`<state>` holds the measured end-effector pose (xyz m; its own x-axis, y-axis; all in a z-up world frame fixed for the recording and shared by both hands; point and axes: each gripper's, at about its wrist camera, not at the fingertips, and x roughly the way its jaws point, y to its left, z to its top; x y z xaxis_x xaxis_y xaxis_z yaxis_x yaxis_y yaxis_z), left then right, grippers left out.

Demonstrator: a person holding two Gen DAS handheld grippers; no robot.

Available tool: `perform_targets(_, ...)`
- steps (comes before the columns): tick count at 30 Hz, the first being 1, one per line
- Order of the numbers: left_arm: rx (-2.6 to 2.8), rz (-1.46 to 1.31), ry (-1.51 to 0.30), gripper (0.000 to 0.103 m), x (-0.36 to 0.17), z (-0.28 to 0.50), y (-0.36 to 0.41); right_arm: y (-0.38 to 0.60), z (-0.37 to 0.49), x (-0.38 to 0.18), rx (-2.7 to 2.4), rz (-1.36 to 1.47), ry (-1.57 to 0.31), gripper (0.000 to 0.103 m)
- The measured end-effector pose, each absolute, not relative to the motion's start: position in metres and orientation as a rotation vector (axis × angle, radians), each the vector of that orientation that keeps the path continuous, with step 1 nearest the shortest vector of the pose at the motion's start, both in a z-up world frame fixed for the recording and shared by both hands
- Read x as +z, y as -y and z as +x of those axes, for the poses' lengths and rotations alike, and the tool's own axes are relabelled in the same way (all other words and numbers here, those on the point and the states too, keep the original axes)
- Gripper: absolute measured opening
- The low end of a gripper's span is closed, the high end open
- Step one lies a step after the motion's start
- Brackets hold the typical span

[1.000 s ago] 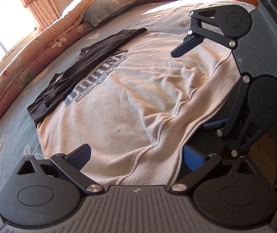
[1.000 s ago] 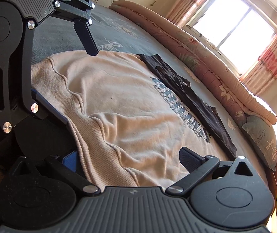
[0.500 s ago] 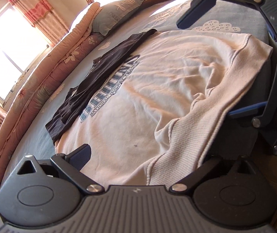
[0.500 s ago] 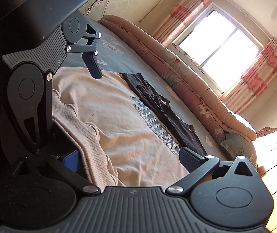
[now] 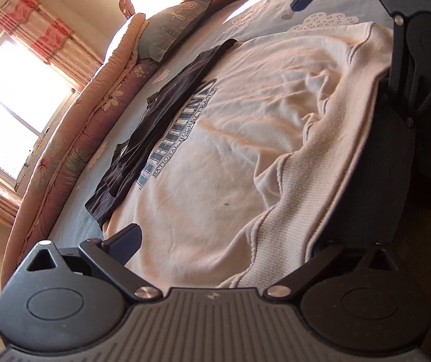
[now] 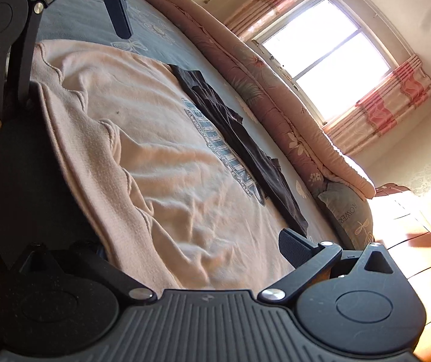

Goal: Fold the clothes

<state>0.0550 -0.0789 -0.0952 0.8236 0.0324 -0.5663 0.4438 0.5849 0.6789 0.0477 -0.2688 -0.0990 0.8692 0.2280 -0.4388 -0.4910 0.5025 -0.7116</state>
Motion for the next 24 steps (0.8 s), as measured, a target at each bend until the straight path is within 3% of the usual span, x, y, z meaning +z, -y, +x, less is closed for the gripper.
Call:
perform_targets(11, -0.21, 1.119, -0.474, 0.1, -0.111, 0.053, 0.105, 0.273, 0.052, -0.107, 0.365, -1.026, -0.292, 0.103)
perform_targets(24, -0.057, 1.081, -0.502, 0.102, -0.11, 0.062, 0.092, 0.286, 0.059, -0.109, 0.232, -1.053, -0.258, 0.103)
